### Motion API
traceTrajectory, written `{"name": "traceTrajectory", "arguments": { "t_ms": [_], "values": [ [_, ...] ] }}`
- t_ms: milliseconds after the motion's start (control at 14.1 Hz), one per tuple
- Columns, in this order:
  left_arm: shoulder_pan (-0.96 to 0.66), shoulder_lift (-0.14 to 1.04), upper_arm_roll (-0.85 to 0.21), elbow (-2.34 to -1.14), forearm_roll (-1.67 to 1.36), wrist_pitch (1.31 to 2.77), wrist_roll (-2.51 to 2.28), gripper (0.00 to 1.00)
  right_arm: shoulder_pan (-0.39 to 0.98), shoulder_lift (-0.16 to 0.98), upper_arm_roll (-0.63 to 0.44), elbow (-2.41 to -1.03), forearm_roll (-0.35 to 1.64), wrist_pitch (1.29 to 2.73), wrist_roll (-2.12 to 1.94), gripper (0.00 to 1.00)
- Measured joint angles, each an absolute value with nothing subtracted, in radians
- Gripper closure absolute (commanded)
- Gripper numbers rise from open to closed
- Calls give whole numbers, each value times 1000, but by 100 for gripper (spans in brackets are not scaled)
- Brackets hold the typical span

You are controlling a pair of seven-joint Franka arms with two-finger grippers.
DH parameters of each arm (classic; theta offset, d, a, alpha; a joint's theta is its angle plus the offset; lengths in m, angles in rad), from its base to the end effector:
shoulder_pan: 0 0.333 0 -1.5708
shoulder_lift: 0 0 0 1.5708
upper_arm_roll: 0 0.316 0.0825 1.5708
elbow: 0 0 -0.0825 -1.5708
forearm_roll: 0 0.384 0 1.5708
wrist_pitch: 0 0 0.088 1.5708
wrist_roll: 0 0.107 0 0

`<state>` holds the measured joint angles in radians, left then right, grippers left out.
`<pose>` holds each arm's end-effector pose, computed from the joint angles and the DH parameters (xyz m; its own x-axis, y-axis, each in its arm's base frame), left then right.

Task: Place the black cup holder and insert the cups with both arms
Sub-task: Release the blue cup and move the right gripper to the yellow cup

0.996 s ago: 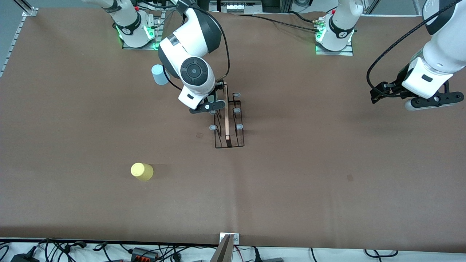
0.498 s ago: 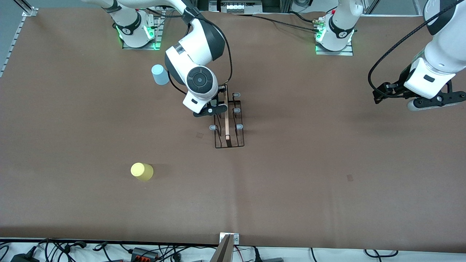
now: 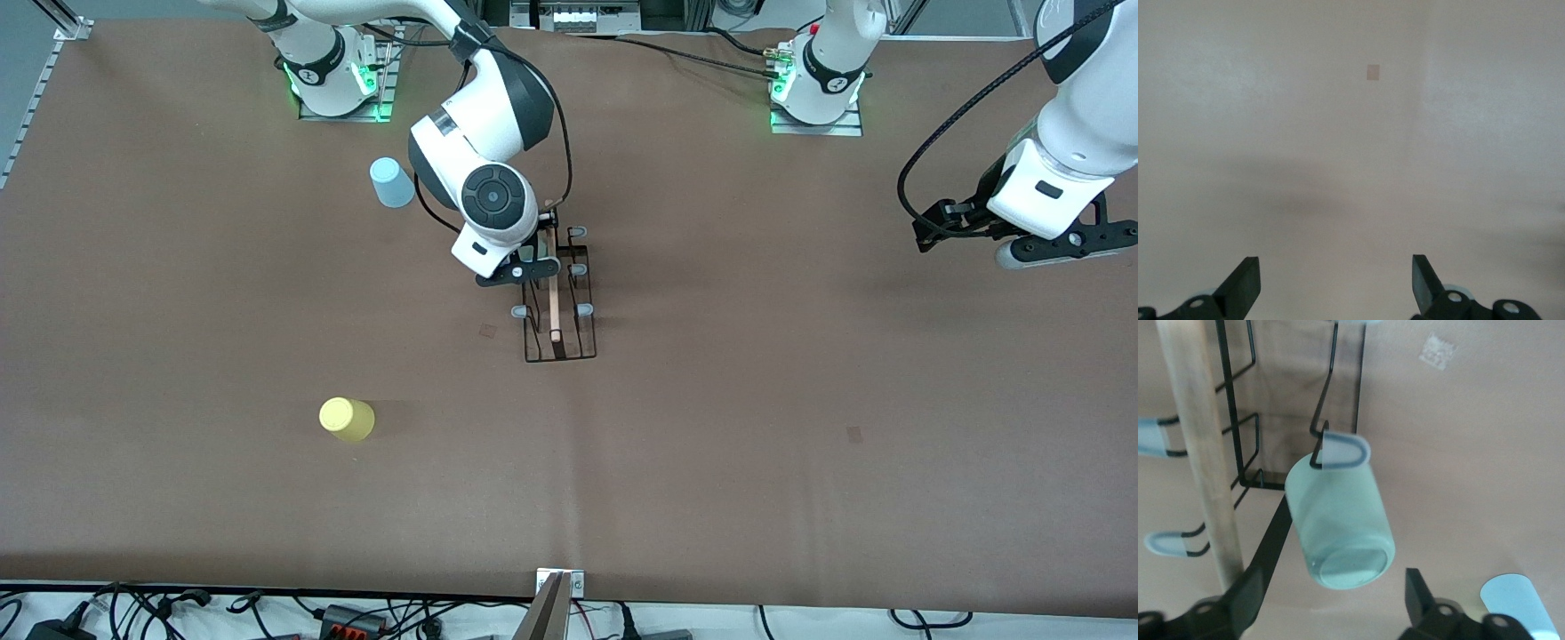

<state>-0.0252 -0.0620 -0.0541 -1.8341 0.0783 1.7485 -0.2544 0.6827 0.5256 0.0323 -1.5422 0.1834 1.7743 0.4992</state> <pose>0.5398 -0.0365 0.5488 0.9871 0.1599 -0.0034 0.1591 -0.9837 -0.0835 0.4904 0.4431 0.3282 0.9290 0.1430 -0.3413 0.1469 -0.9890 -0.0146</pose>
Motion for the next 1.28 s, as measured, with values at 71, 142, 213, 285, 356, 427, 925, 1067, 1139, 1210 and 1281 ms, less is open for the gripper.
{"name": "traceTrajectory", "arguments": {
  "t_ms": [71, 142, 213, 285, 356, 427, 925, 1067, 1139, 1210, 1281],
  "values": [
    [-27, -63, -56, -1834, 78, 1748, -254, 0, 681, 525, 23, -1524, 183, 1775, 510, 0],
    [-29, -63, -60, -1833, 78, 1749, -254, 0, 677, 524, 5, -1501, 183, 1775, 527, 0],
    [-30, -64, -68, -1833, 78, 1749, -254, 0, 667, 522, -21, -1480, 182, 1775, 544, 0],
    [-31, -65, -75, -1833, 78, 1749, -254, 0, 648, 519, -50, -1467, 181, 1775, 553, 0],
    [-32, -66, -79, -1833, 78, 1749, -254, 0, 619, 518, -81, -1461, 180, 1775, 555, 0],
    [-32, -67, -81, -1833, 78, 1749, -254, 0, 585, 520, -114, -1459, 179, 1780, 555, 0],
    [-29, -70, -81, -1833, 73, 1749, -254, 0, 320, 692, -176, -1319, 138, 1934, 363, 0],
    [-28, -70, -80, -1833, 73, 1748, -254, 0, 300, 756, -176, -1289, 137, 2021, 297, 0],
    [-28, -70, -80, -1833, 73, 1748, -254, 0, 297, 780, -176, -1281, 137, 2058, 284, 0],
    [-28, -70, -80, -1833, 73, 1748, -254, 0, 298, 797, -175, -1275, 137, 2083, 279, 0],
    [-28, -70, -80, -1833, 73, 1748, -254, 0, 298, 810, -174, -1271, 137, 2099, 278, 0]
  ]
}}
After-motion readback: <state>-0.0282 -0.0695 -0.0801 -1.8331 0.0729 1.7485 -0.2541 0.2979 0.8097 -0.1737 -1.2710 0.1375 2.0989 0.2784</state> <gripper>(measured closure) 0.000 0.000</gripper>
